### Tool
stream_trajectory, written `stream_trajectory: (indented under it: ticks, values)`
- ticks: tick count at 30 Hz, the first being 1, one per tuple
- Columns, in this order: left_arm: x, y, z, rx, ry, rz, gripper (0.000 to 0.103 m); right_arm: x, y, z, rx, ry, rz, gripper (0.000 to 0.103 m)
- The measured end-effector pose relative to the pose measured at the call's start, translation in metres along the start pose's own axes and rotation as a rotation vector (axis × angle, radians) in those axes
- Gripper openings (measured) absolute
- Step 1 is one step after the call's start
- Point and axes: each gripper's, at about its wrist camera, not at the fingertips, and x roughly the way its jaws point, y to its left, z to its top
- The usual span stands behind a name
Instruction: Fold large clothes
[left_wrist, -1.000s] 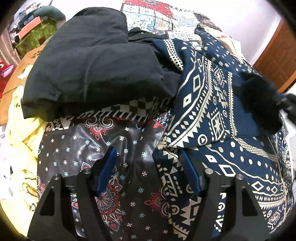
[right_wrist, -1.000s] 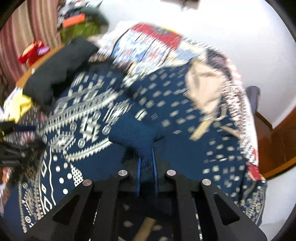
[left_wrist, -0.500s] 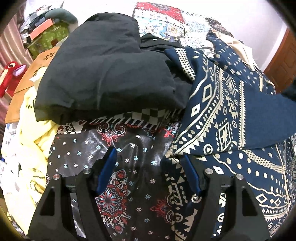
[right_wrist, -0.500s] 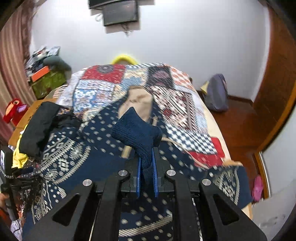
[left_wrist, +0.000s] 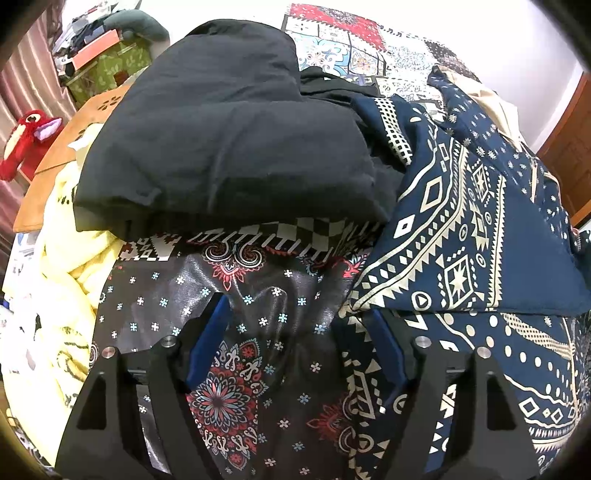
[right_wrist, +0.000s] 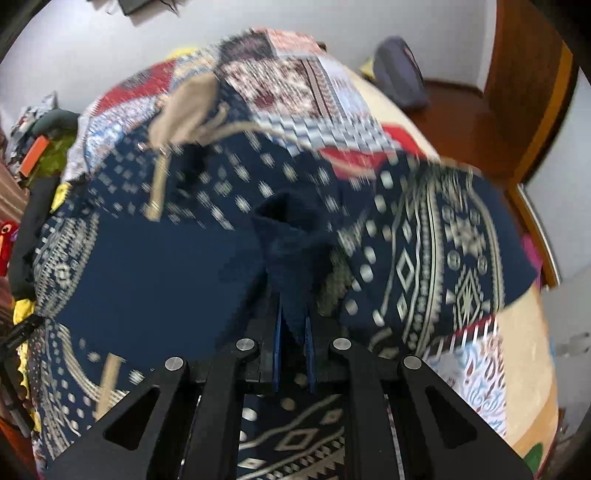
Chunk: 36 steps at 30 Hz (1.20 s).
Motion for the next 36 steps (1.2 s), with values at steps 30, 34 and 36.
stream_trajectory:
  ticks: [30,34,36]
  values:
    - [-0.131,-0.102,0.044,0.278,-0.269,-0.104,0.081,-0.116,-0.103,0.004,0.194,-0.232,-0.045,0.060]
    - [-0.129,-0.130,0.055,0.305,-0.281,-0.135,0.081,-0.102,-0.135,0.007,0.271,-0.193,-0.084,0.061]
    - [-0.123,-0.142,0.059,0.315,-0.271,-0.148,0.081,-0.087,-0.153,0.005,0.322,-0.152,-0.098,0.061]
